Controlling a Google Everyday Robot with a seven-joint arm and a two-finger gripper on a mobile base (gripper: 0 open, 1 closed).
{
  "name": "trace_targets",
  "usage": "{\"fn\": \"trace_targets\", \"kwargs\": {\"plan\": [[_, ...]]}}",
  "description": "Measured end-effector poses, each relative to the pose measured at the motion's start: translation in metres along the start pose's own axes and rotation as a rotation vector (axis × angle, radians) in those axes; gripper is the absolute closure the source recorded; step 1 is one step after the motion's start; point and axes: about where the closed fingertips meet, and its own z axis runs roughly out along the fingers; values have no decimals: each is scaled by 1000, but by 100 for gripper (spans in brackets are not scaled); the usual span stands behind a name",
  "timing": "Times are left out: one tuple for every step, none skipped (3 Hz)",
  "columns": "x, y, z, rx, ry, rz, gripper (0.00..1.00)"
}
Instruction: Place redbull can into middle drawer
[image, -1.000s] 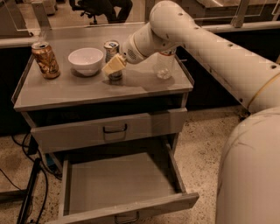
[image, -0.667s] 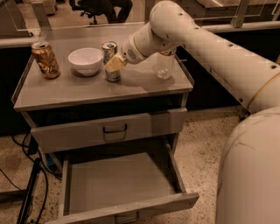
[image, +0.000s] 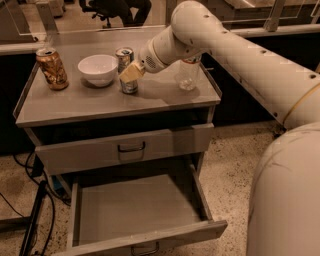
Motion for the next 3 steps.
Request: {"fn": "trace_targets", "kwargs": {"plan": [[-9, 16, -13, -2, -32, -22, 100], [-25, 64, -63, -27, -101, -61, 100], [-25, 64, -63, -27, -101, -61, 100]]}}
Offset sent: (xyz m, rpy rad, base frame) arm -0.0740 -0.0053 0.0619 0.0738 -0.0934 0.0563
